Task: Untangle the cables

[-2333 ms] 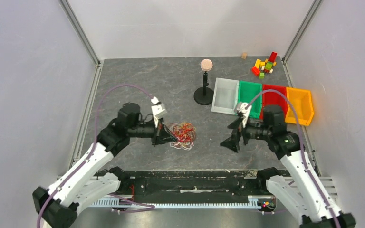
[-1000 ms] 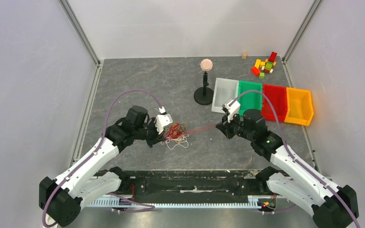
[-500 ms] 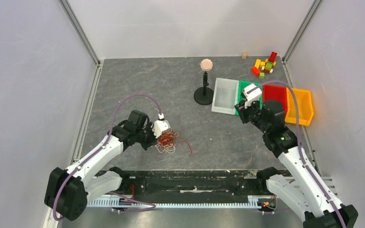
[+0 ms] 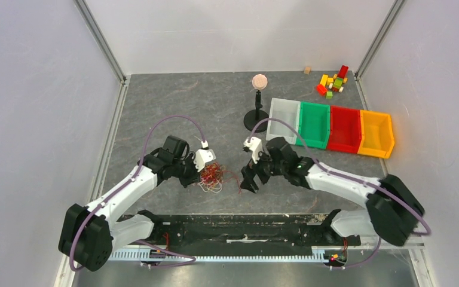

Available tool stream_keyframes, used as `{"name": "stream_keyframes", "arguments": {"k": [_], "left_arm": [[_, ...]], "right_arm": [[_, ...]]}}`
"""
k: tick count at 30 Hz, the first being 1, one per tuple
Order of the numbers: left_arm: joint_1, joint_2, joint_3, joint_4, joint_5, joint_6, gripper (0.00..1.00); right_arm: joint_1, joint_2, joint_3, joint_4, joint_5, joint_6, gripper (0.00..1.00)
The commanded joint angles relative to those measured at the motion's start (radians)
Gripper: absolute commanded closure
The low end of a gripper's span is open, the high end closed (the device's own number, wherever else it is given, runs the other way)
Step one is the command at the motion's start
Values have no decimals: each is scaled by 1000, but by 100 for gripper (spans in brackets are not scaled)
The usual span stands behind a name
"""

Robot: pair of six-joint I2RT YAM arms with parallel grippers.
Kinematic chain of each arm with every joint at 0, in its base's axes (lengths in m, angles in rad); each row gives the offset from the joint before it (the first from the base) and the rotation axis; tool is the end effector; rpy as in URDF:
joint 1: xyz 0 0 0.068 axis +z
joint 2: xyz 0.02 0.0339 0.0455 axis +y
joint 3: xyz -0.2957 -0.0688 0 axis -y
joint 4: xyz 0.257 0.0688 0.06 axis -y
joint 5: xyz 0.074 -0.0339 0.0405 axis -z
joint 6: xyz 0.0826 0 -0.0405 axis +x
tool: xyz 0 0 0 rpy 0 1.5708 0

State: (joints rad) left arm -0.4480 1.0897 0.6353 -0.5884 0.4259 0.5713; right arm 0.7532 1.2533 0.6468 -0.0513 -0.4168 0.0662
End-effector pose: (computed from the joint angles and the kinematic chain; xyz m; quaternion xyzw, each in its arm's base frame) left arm 0.1795 -0.1241 0.1878 0.5085 0.7967 -0.1879 0.2671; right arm 0.1897 0.2237 0.2058 -0.3816 0.7962 0.3421 0.3216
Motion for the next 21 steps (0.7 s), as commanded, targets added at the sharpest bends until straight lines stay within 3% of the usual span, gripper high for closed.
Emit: {"name": "stream_keyframes", "arguments": {"k": [1,6,7,8,11,12,17,21], "left_arm": [[2,5,55,36,22,-29,94],[3,-6,68,37,-5,-61,92],[3,-11,68,41,-10,-65,92],[3,-14,68,42,-16,-68,92],[7,-26,73,27,-41,-67,91],[9,-34,76,13,-48,-57,89],[67,-91,64,-77,-101,53,85],[160,-84,34,-123,-106,153,88]], "right_arm": [[58,159,60,178,116,113,3],[101,288,89,169,190,141,10],[101,304,94,159,201,140,16],[103,315,100,142,214,129,30],[102,323,129,56,343,82,93],[94,312,148,-25,380,42,100],[-51,100,192,-227,548,-145,100],[-196,-89,237,-283,649,-220,100]]}}
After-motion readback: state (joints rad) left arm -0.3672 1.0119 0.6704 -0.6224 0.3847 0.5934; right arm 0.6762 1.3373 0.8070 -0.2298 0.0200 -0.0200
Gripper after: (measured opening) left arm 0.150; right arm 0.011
